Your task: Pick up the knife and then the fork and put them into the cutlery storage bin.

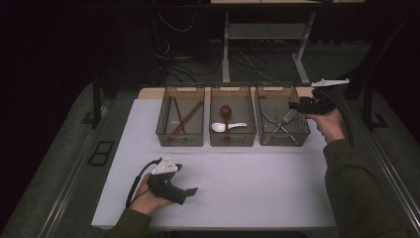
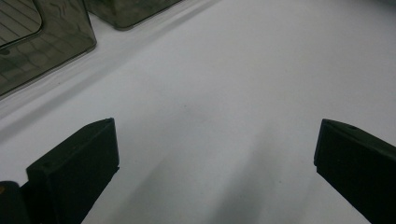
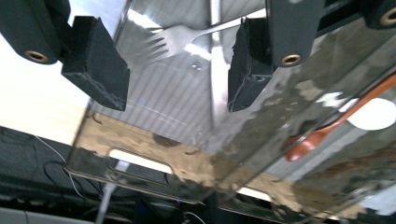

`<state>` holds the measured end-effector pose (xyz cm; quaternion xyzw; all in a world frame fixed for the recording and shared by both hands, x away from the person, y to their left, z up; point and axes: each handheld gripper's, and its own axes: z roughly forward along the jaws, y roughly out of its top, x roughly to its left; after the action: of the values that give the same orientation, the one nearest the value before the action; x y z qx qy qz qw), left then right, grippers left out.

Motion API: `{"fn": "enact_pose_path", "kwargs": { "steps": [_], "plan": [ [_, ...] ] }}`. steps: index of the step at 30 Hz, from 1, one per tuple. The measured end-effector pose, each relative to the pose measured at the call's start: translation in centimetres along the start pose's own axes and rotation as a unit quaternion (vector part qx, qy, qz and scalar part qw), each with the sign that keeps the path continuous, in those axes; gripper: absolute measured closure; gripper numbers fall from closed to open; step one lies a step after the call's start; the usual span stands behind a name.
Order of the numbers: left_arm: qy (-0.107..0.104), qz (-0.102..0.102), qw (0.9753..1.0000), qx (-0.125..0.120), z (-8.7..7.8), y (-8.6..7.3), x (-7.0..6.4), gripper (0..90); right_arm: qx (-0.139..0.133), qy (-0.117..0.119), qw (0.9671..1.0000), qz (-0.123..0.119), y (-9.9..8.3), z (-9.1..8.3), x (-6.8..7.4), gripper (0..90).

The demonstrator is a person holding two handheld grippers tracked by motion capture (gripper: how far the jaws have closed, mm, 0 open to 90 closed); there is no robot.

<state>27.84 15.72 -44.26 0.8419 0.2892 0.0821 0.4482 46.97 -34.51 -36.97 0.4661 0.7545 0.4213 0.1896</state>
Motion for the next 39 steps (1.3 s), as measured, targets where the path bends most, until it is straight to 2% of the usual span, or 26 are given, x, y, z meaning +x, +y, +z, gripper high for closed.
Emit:
{"fn": "enact_pose_path", "kwargs": {
  "steps": [5, 10, 15, 27, 32, 39],
  "plan": [
    [0.001, 0.000, 1.0000, -0.001, -0.1, 0.0, 0.0, 0.0, -0.013, 0.029, 0.9995, -0.009, -0.5, -1.2, 1.4, 29.1],
    [0.000, 0.002, 1.0000, -0.001, -0.1, 0.0, 0.0, 0.0, -0.029, 0.039, 0.9987, -0.017, -1.2, -2.7, 3.2, 24.1],
    [0.002, 0.001, 1.0000, -0.002, -0.2, 0.0, 0.0, 0.0, -0.021, 0.048, 0.9985, -0.018, -2.3, -3.9, 4.6, 19.5],
    [0.000, -0.001, 1.0000, -0.002, -0.1, 0.0, -0.1, 0.0, -0.019, 0.055, 0.9969, -0.052, -7.0, -5.7, 8.7, 13.9],
    [0.000, 0.000, 1.0000, -0.001, 0.0, 0.0, -0.2, 0.0, -0.012, 0.058, 0.9965, -0.059, -9.0, -6.0, 10.2, 13.9],
    [-0.001, 0.001, 1.0000, -0.002, -0.1, 0.0, -0.2, 0.0, -0.021, 0.070, 0.9956, -0.059, -11.5, -6.9, 11.6, 13.9]
  ]
}}
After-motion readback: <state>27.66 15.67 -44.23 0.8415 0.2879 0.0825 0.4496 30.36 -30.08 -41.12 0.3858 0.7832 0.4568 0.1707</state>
